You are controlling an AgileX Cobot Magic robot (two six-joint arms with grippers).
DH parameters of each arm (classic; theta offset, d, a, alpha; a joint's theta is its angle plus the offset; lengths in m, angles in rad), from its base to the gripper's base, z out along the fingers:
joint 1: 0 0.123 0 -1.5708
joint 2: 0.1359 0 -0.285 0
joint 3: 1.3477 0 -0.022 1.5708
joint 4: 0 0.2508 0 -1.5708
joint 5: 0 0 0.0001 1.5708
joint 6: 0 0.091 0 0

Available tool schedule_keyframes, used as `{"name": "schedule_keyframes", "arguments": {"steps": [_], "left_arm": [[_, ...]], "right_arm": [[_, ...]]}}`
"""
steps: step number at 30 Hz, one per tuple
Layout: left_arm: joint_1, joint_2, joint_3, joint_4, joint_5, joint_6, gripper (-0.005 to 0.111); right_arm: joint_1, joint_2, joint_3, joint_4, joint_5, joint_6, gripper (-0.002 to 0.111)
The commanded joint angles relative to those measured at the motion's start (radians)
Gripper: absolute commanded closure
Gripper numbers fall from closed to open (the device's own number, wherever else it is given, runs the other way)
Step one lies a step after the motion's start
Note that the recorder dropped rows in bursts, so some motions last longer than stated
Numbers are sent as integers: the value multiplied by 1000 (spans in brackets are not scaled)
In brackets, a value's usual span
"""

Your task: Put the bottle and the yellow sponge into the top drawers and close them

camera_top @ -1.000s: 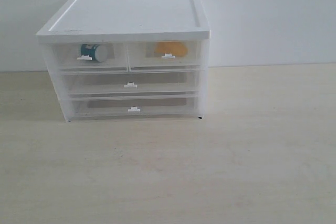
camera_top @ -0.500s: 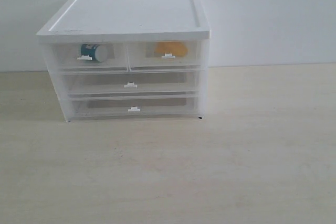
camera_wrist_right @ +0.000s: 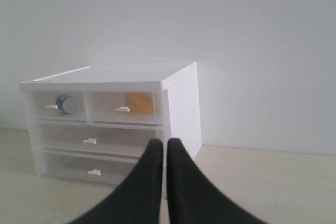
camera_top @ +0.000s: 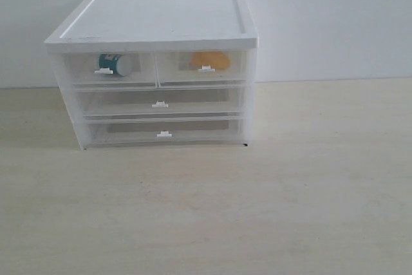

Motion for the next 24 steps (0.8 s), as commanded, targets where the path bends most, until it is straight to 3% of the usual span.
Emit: {"name": "schedule_keyframes", "arguments": {"steps": [1,7,24], "left_arm": [[-4,-3,4,9,1,1,103],[-4,-3,4,9,1,1,103],[-4,-3,4,9,1,1,103]], "right_arm": [[2,-5,5,47,8,-86,108],[2,-5,5,252,28,-264,108],[2,-5,5,252,413,-337,108]]}}
